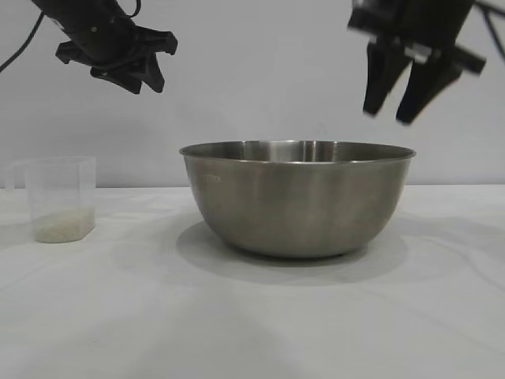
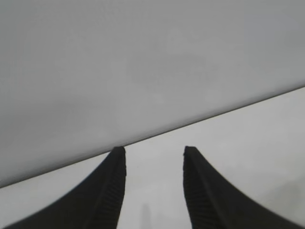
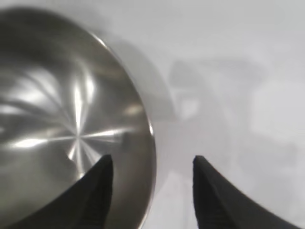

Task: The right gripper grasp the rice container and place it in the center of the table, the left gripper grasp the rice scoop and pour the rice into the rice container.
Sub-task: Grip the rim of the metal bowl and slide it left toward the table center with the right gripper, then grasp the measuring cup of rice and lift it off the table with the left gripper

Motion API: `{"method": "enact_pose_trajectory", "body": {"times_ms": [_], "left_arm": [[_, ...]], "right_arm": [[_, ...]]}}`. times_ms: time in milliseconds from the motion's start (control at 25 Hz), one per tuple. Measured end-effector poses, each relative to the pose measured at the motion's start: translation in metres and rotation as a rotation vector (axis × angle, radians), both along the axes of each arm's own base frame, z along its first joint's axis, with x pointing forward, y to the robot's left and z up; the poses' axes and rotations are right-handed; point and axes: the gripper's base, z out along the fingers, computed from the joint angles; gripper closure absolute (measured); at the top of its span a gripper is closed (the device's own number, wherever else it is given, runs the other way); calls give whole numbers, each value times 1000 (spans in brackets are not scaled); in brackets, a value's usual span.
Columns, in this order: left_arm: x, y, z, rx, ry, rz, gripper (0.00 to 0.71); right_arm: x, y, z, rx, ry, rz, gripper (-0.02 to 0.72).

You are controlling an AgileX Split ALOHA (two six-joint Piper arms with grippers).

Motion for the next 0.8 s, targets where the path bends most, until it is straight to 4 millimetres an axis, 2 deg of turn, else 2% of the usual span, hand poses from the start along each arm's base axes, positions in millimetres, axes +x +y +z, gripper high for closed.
{"method": "enact_pose_trajectory", "body": {"times_ms": [120,280,360,480,600,800], "left_arm": [[0,0,0,0,0,0,466],[0,0,0,0,0,0,466],[0,0,0,0,0,0,466],[0,0,0,0,0,0,466],[0,0,0,0,0,0,466],[0,0,0,0,0,0,466]], "right_arm": [[-17,-7,25,-21,-83,-5,373],[-52,-16,12,-38,-66,-25,373],[-73,-22,-5,-51,-58,-46,373],[-108,-32,-16,-58,-106,-81,373],[-144,-41,-12,-49,-182,-104,373],[-203,-53,8,-14,-324,-114,373]]}}
